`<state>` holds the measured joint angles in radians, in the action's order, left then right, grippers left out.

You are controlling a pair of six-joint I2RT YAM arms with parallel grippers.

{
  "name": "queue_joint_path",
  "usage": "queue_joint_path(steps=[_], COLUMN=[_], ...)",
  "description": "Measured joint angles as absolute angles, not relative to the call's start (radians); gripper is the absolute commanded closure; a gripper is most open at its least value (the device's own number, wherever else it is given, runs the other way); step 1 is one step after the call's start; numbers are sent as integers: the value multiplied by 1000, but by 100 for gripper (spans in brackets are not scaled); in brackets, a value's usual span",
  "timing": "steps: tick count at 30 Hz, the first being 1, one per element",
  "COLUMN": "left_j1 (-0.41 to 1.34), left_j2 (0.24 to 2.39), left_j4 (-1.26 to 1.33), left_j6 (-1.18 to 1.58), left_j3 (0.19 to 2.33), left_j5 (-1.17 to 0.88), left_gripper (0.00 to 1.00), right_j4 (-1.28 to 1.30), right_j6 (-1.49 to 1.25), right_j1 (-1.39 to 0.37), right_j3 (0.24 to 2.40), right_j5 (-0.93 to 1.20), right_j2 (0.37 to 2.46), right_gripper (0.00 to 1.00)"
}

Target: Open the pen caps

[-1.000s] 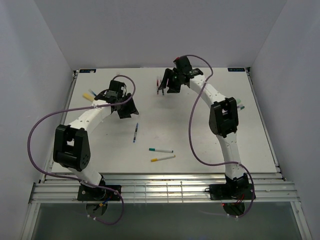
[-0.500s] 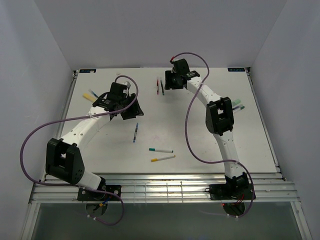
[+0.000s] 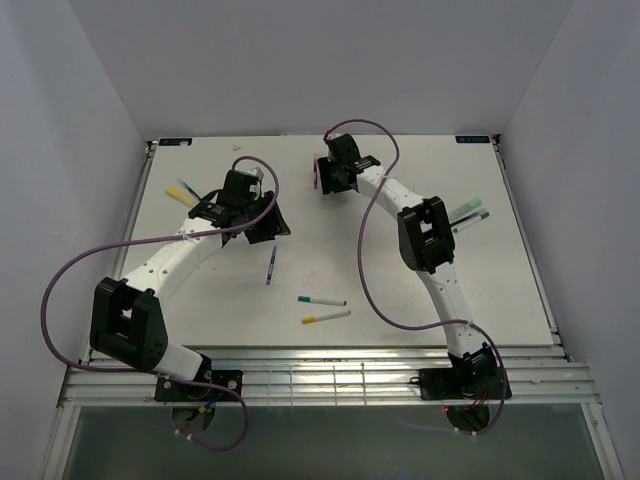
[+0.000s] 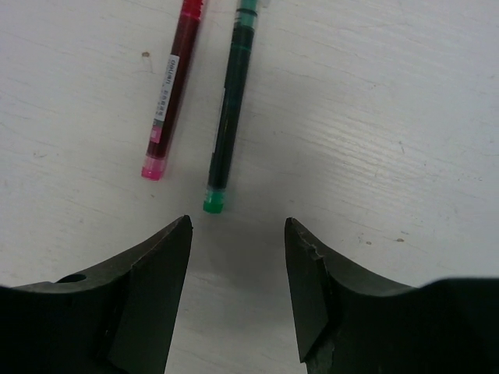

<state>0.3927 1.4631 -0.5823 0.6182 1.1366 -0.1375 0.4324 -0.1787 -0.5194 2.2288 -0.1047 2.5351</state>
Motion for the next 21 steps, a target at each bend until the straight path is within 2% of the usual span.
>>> queue_joint_path(steps=[21], left_j1=[395], left_j2=[1336], left_j4=[-521], left_j6=[634], left_j3=[1047], left_j5=[-118], left_gripper=[41], right_j4=[402], right_j6=[-148], right_j1=[-549], right_j3=[2257], right_j5=[-163], right_j2=[2575], right_gripper=[46])
